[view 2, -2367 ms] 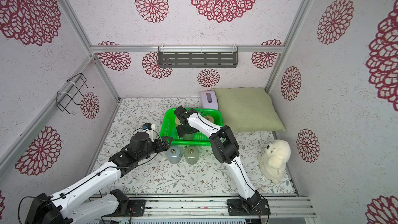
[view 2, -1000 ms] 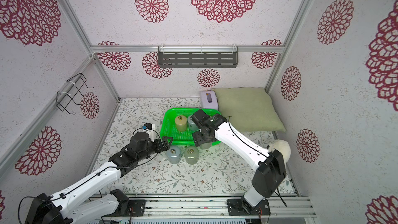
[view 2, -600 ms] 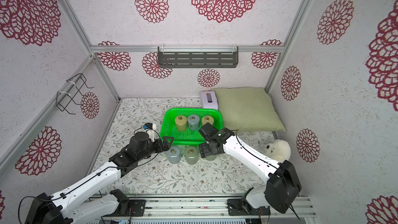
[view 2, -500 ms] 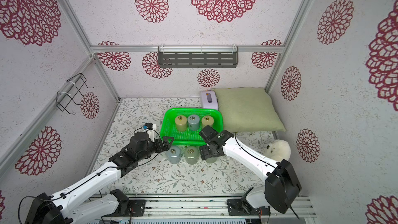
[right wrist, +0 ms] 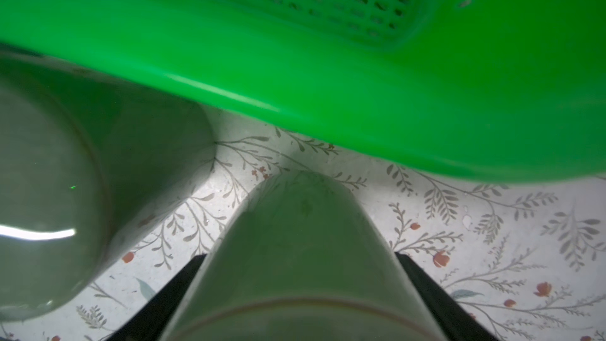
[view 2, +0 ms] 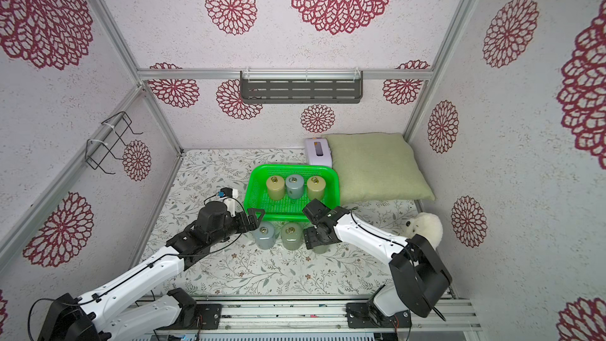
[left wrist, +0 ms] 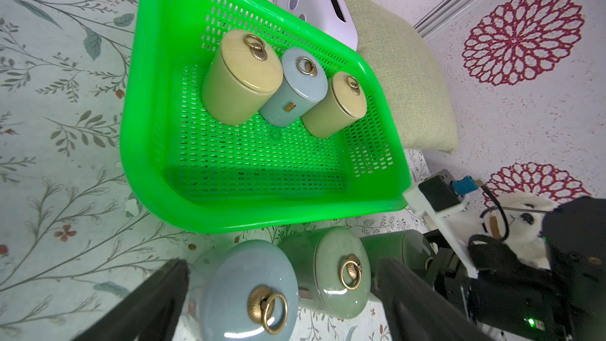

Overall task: Take the tea canister out of the basket
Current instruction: Place the tea canister at the center of the board.

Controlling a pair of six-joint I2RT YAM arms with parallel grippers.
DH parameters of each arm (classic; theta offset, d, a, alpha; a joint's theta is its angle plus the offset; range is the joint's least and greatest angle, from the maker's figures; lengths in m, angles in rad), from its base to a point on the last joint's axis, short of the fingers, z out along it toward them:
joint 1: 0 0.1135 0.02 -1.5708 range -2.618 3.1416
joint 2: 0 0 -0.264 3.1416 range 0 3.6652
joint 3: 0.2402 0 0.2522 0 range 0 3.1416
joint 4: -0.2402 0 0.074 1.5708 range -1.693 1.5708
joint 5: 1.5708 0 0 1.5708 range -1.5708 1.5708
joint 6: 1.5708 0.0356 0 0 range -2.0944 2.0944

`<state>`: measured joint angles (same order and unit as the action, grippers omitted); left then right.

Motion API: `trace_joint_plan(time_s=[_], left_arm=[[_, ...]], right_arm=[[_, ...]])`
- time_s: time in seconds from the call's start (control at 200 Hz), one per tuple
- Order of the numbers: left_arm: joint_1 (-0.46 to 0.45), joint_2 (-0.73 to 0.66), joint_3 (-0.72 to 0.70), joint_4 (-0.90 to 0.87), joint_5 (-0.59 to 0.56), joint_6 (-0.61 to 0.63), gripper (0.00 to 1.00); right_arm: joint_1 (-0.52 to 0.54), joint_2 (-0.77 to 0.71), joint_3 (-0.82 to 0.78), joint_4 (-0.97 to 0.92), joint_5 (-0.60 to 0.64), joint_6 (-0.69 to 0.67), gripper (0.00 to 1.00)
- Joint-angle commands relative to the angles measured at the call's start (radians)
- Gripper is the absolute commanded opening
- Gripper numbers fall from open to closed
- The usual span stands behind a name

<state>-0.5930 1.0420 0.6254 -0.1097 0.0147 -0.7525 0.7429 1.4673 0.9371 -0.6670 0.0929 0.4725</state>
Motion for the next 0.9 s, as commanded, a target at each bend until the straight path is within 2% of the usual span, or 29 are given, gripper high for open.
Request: trace_joint_plan(time_s=[0.0,0.56,0.891], left_arm=[[-0.005,-0.007,-0.009,0.015,-0.005,0.015,0.98],[-0.011,-0.015,-0.006,0.005,-0.012,0.021,0.97],[-0.012,-0.013,-0.004,0.004,-0.016,0.022,0.97]], right_arm=[[-0.011,0.007,0.009,0.072,0.004,0.009,0.77],[-0.059,0.086,-0.012,0.144,-0.008,-0.022,0.80],[-0.059,0.041,0.018,0.104,-0.001,-0.018,0.97]])
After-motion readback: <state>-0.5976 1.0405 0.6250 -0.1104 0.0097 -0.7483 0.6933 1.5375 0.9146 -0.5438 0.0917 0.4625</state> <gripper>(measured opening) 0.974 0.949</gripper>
